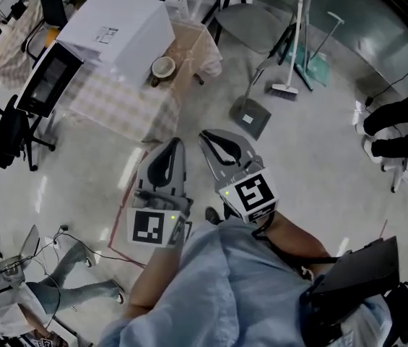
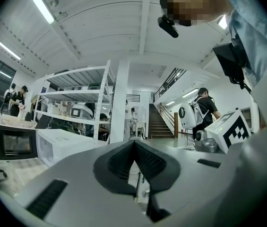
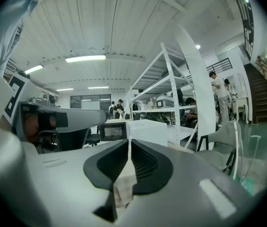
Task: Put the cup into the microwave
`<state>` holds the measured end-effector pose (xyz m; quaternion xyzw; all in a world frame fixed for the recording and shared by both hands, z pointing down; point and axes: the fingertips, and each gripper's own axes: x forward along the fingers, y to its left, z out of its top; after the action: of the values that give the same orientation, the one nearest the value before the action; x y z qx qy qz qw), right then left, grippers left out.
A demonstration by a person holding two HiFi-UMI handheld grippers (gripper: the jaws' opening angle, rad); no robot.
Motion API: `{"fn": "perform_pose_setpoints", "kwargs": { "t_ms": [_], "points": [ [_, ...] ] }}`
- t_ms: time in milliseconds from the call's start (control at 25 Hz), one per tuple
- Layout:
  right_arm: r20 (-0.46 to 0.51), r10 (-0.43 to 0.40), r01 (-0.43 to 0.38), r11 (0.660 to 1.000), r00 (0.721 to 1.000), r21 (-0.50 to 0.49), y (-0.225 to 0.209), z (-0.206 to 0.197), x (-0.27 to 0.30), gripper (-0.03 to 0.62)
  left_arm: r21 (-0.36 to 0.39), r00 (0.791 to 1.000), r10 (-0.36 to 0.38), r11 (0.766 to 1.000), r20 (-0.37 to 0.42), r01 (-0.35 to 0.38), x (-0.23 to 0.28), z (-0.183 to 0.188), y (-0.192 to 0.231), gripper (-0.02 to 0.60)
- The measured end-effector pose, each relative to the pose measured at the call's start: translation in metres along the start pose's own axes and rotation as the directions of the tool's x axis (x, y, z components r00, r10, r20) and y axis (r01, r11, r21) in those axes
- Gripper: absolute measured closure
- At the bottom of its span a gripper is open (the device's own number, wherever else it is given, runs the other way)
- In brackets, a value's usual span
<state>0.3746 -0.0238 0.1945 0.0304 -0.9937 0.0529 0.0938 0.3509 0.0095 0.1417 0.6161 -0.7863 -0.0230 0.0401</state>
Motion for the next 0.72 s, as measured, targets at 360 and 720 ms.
{"fn": "perform_pose_setpoints", "kwargs": {
  "t_ms": [360,720],
  "points": [
    [0.024,0.052,-0.053,0.999,0.998,0.007,-0.065,0.017,0.040,0.576,0.033,0.998,0.046,0.998,-0.045,-0.044,0.072,0.002,0.014,0.577],
    [0.048,0.110,-0.110,0.994,0.993,-0.004,-0.105,0.036,0.069,0.576,0.075,0.994,0.108,0.992,-0.027,-0.106,0.115,0.020,0.026,0.577]
  ]
}}
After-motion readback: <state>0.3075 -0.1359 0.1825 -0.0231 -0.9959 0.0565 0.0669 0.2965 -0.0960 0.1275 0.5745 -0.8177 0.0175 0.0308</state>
